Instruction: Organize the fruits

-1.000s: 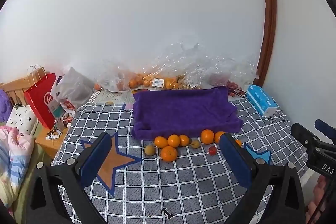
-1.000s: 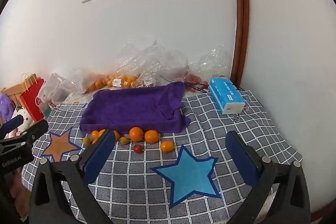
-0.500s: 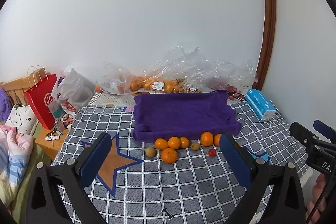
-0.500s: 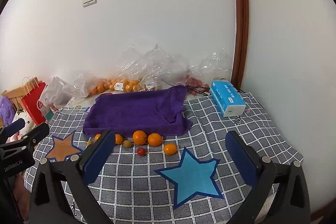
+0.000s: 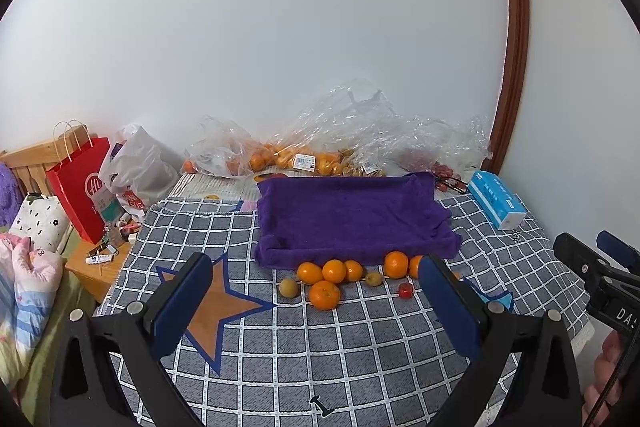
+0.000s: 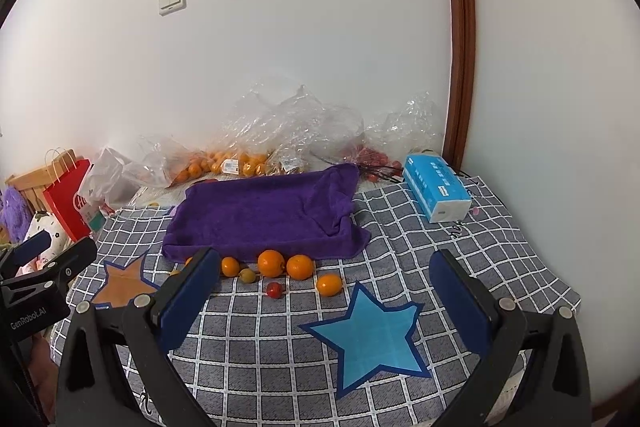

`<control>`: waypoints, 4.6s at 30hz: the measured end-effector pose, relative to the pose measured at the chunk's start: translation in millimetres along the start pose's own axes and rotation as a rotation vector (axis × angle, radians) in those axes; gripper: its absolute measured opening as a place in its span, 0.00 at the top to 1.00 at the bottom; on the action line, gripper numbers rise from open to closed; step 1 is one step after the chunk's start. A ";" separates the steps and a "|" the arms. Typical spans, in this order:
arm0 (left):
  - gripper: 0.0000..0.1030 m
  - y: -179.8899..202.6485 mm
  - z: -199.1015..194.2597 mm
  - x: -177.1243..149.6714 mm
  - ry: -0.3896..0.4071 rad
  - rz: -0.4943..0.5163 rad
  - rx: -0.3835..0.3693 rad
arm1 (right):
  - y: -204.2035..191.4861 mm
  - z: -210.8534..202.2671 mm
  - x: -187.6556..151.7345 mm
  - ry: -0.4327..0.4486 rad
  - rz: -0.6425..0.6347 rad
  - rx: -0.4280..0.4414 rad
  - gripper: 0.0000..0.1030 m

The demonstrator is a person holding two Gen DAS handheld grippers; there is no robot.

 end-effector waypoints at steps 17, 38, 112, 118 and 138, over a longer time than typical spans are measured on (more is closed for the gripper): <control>0.00 -1.2 -1.5 1.0 0.002 -0.011 -0.005 | -6.2 -3.0 -0.6 0.010 -0.005 0.007 0.00; 0.00 -2.6 -3.8 1.8 0.009 -0.017 -0.006 | -6.8 -5.7 0.3 0.022 -0.014 0.003 0.00; 0.31 -86.5 197.8 -88.4 -0.307 -0.035 0.061 | 1.9 240.2 -94.8 -0.291 0.000 0.116 0.44; 0.31 -87.4 199.4 -88.8 -0.319 -0.028 0.058 | -0.4 243.8 -93.3 -0.305 -0.023 0.110 0.47; 0.65 -77.5 206.3 -75.9 -0.336 -0.051 -0.097 | 7.6 238.9 -95.8 -0.285 0.040 0.137 0.62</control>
Point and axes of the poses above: each gripper's, at about its wrist camera, not at the fingertips, and z roughly the way its jaws point, y to its right, x to its top, the point moved 1 cm from there along z, roughly the way its jaws point, and after that the axes turned 7 degrees about -z, right-handed, at the moved point
